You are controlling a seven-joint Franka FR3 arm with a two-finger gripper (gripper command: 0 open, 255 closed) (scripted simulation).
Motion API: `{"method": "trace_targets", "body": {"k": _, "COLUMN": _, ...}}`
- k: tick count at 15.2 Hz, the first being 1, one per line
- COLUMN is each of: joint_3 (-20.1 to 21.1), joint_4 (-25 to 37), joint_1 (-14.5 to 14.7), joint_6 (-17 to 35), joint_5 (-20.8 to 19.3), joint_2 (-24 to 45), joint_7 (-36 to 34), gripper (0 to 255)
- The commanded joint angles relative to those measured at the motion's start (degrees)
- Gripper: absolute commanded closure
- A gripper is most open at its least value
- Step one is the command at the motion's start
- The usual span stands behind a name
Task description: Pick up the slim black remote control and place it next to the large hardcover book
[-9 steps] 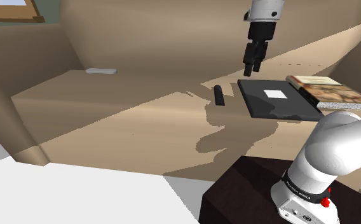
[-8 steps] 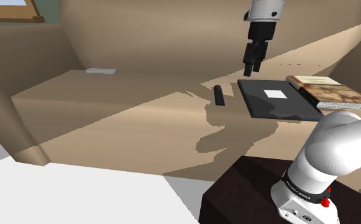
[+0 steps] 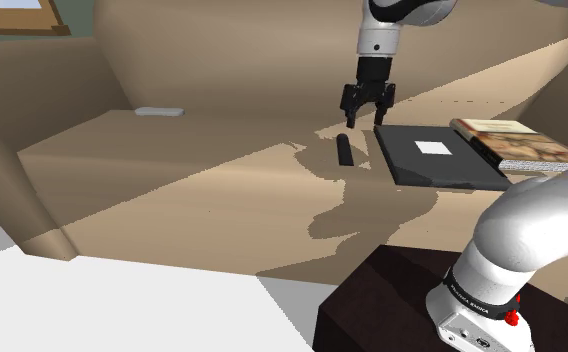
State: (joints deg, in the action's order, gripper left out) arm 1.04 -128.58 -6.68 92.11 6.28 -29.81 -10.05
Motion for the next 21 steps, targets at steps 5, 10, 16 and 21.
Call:
{"method": "trace_targets", "body": {"k": 5, "joint_3": 0.91, "joint_4": 2.93, "joint_1": -4.68, "joint_6": 7.09, "joint_5": 1.37, "joint_2": 11.73, "joint_7": -16.47, "gripper": 0}}
{"method": "trace_targets", "body": {"k": 10, "joint_3": 0.52, "joint_4": 3.97, "joint_1": -6.87, "joint_6": 11.17, "joint_5": 1.9, "joint_2": 17.66, "joint_7": -24.94, "gripper": 0}}
{"method": "trace_targets", "body": {"k": 16, "joint_3": 0.91, "joint_4": -0.68, "joint_1": -6.56, "joint_6": 16.26, "joint_5": 2.29, "joint_2": 18.08, "joint_7": -24.79, "gripper": 0}}
{"method": "trace_targets", "body": {"k": 21, "joint_3": 0.91, "joint_4": -0.68, "joint_1": -6.56, "joint_6": 16.26, "joint_5": 2.29, "joint_2": 18.08, "joint_7": -24.79, "gripper": 0}}
